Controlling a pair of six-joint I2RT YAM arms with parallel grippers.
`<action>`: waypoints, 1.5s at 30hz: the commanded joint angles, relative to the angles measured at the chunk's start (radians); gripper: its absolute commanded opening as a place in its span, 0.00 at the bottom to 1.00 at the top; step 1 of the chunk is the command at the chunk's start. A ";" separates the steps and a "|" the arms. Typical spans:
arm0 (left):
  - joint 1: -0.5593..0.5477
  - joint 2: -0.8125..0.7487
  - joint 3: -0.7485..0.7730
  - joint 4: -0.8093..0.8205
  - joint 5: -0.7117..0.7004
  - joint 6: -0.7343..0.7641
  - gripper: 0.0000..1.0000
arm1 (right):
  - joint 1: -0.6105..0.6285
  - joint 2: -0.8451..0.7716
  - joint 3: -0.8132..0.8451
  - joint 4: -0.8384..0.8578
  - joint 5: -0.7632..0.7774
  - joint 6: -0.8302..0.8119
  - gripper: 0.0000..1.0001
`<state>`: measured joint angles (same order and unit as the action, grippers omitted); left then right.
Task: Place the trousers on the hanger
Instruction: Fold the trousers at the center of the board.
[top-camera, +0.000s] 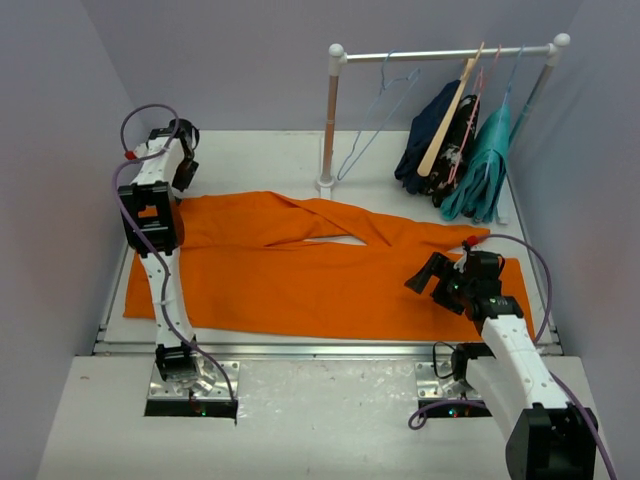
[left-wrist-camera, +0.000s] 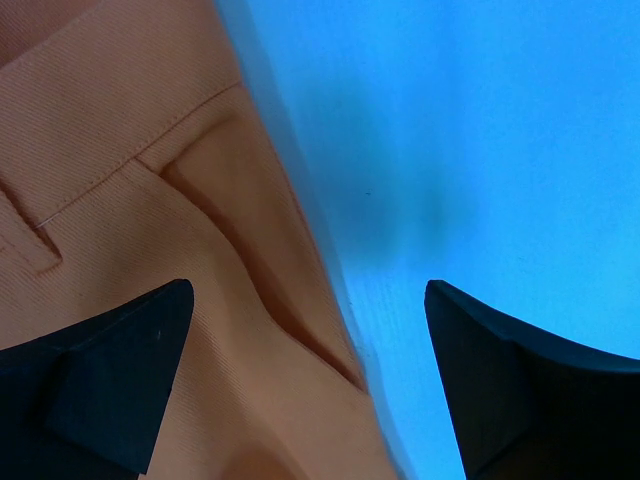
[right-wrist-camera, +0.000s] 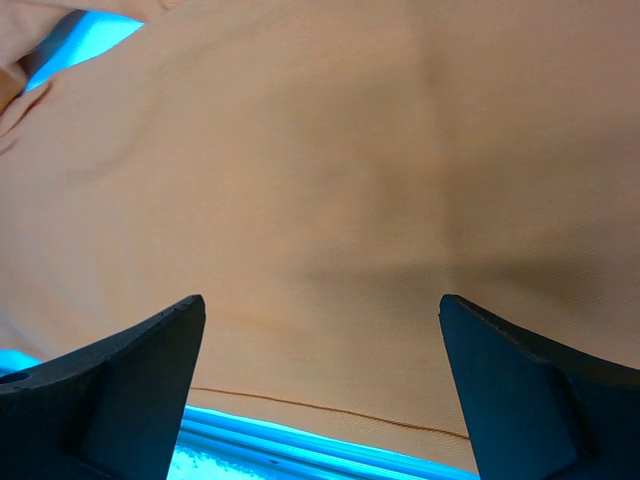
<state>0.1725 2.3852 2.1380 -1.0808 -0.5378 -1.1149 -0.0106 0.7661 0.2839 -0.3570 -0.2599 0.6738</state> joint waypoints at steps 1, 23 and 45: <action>0.016 0.040 0.048 -0.093 -0.017 -0.031 0.97 | 0.003 -0.030 0.007 0.052 -0.044 -0.029 0.99; 0.078 0.020 0.121 0.179 0.155 0.351 0.00 | 0.003 -0.076 0.012 0.042 -0.025 -0.036 0.99; -0.158 -1.150 -1.046 0.589 -0.053 0.253 0.00 | 0.003 0.093 0.119 0.162 -0.133 -0.033 0.99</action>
<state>0.0111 1.3544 1.2379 -0.6146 -0.5699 -0.8191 -0.0105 0.8368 0.3493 -0.2609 -0.3570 0.6552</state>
